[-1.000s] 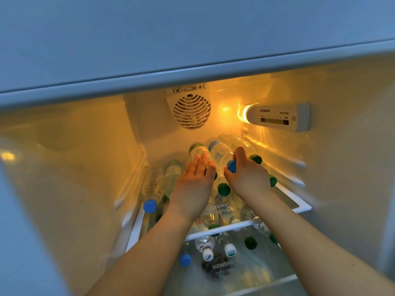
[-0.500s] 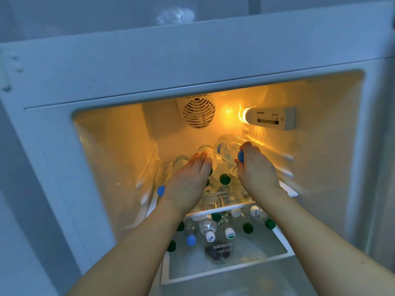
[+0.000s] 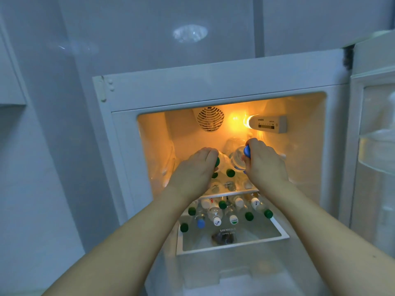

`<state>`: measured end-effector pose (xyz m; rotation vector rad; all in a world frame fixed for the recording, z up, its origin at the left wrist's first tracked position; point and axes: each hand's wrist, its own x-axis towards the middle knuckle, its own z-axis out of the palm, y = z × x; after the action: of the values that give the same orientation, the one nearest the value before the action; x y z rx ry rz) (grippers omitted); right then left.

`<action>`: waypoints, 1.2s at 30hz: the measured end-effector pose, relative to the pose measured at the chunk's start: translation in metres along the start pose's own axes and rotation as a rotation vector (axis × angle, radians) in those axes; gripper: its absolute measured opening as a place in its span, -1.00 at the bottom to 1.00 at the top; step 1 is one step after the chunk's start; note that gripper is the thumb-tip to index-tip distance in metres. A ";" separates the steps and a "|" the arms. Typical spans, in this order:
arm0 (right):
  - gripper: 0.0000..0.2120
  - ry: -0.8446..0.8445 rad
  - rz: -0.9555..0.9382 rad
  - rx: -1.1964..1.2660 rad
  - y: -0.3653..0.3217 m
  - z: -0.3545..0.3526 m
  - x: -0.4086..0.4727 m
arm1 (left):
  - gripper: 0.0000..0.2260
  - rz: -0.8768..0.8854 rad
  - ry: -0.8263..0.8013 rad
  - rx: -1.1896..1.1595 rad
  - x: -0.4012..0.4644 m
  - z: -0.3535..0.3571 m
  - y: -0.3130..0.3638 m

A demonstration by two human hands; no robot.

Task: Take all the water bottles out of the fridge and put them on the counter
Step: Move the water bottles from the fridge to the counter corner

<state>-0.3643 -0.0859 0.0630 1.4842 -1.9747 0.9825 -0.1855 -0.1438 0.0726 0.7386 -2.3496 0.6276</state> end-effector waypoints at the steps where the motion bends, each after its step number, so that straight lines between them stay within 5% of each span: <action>1: -0.79 0.002 0.000 -0.005 -0.003 -0.007 -0.005 | -0.69 -0.003 0.006 -0.002 -0.005 -0.010 0.002; 16: -0.68 -0.247 -0.005 -0.008 -0.085 -0.085 -0.060 | -0.79 -0.318 -0.171 -0.202 -0.111 -0.138 -0.005; 36: -0.73 -0.882 -0.184 0.432 -0.242 -0.009 -0.219 | -0.88 -1.005 -0.419 -0.327 -0.368 -0.143 -0.024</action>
<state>-0.0685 0.0169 -0.0293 2.6296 -2.1730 0.7599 0.1322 0.0503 -0.0595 1.8041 -1.9467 -0.3687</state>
